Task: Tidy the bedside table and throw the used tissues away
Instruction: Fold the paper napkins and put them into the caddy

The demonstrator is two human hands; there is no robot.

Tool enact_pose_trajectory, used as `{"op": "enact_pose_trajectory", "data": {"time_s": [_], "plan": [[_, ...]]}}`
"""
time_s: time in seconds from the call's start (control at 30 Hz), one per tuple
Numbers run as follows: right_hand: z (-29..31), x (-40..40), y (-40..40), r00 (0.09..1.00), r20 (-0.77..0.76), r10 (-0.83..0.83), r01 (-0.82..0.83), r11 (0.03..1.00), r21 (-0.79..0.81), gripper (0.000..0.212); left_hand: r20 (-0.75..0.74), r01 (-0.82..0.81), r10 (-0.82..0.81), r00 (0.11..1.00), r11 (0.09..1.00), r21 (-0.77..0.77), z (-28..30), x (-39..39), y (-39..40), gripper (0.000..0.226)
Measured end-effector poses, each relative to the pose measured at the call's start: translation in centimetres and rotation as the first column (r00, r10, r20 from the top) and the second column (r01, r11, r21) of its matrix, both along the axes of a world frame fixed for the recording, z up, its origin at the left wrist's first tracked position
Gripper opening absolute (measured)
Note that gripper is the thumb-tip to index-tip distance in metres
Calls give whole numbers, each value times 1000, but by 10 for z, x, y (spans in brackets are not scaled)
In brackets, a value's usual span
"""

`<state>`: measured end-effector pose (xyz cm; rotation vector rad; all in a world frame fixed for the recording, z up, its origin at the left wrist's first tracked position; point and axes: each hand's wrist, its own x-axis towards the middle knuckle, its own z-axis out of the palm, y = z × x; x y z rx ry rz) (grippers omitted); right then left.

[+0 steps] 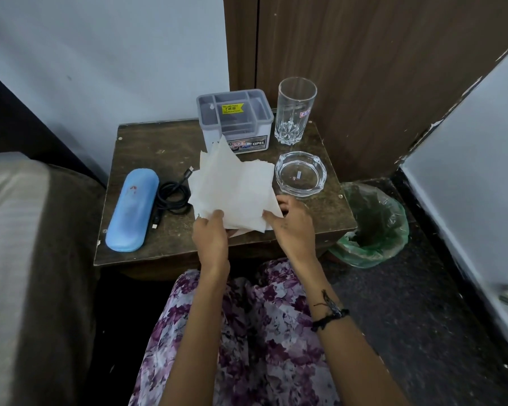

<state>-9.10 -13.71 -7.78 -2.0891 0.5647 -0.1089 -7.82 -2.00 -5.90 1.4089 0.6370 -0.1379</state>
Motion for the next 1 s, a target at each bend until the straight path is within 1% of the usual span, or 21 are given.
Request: {"op": "enact_pose_trajectory", "data": {"time_s": [0.03,0.1,0.17,0.2,0.23,0.3,0.33,0.43,0.5,0.57,0.63,0.7,0.77,0.83,0.9,0.97,1.0], "plan": [[1,0,2,1000,1,-2,2,999,-54,45,-5,2,-2,1000,999,-50,-1,0,2,10],[4,0,7,1000,26,-12,16,985,-170,42,-3,2,-2,1000,988,-155,-1,-1,3,21],[5,-2,10,998,60,-8,22,974,-227,31,-37,-32,23,999,963,-269,0,-3,3,25],[4,-2,11,997,76,-15,30,979,-201,25,-65,-57,38,997,942,-331,1,-4,2,26],[5,-2,13,996,84,-28,39,989,-144,28,-92,-82,50,995,914,-396,1,-5,1,27],[7,-2,14,995,67,-77,77,997,-4,50,-115,-107,58,992,862,-496,-1,-7,-2,31],[7,-1,14,995,44,-93,92,995,32,54,-118,-114,60,991,839,-531,-1,-9,-3,33],[11,2,13,994,-53,-99,100,995,13,45,-132,-148,83,988,769,-621,-4,-11,-7,32],[15,4,12,989,-108,-102,106,994,34,55,-136,-154,86,987,747,-647,-6,-12,-9,30],[19,7,11,985,-124,-119,128,990,66,62,-119,-134,72,990,734,-666,-6,-14,-10,29],[23,8,10,983,-136,-120,131,989,74,63,-106,-116,58,993,714,-690,-5,-16,-10,25],[22,8,8,988,-113,-107,116,990,81,60,-103,-107,47,994,684,-721,-2,-16,-8,23],[23,8,9,990,-95,-107,116,989,96,62,-112,-111,39,993,640,-760,-1,-15,-7,23],[22,9,10,989,-105,-105,117,986,119,71,-127,-132,51,991,580,-804,0,-16,-6,26],[24,9,10,988,-116,-105,125,974,188,75,-143,-157,68,987,528,-835,1,-17,-8,28],[26,8,10,989,-105,-106,129,960,247,74,-144,-170,89,986,492,-854,2,-18,-9,28],[26,8,8,991,-80,-104,121,956,267,70,-140,-170,98,985,487,-856,2,-18,-9,29]]}}
